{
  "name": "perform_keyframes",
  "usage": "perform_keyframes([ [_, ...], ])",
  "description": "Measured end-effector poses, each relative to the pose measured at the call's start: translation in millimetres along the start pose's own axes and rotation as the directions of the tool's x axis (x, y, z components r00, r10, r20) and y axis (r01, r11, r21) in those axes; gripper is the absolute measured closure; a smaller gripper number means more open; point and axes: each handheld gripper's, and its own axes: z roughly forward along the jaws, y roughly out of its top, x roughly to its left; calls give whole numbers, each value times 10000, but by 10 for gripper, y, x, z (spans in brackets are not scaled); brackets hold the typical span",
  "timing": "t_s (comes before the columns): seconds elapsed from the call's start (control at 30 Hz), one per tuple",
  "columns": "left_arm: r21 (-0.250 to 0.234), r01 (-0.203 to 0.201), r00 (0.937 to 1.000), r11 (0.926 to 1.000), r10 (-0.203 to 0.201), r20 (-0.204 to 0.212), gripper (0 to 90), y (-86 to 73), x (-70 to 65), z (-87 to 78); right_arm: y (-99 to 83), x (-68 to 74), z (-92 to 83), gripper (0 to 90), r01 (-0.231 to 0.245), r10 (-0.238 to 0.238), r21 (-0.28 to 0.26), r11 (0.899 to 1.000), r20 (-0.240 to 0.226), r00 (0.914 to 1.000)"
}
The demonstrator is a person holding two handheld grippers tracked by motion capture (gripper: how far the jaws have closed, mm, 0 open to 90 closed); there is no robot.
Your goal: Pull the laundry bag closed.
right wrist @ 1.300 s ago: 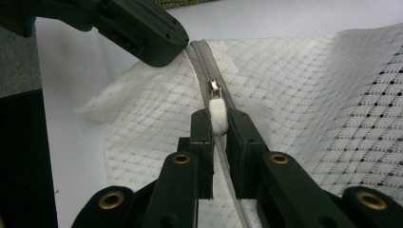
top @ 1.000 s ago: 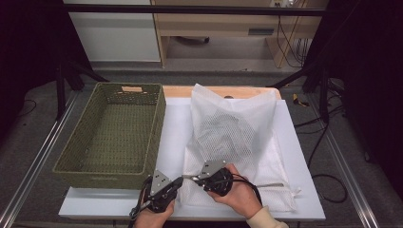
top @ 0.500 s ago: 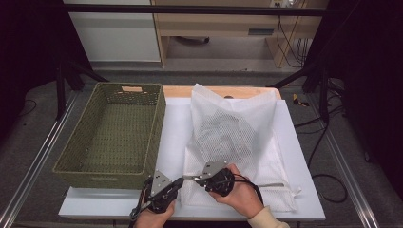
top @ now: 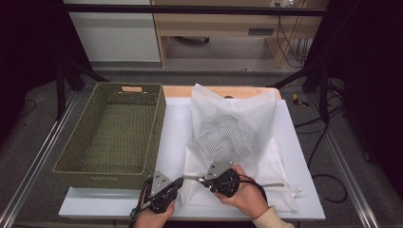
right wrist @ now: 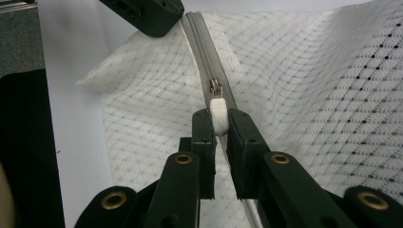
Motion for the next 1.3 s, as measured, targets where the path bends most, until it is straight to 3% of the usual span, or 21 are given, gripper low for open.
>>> perform_keyframes([
  [1.3, -27, -24, 10000, 10000, 24, 30, 900, -1, -12, -5, -304, -97, -244, 817, -554, 557, -91, 9984, 269, 9981],
])
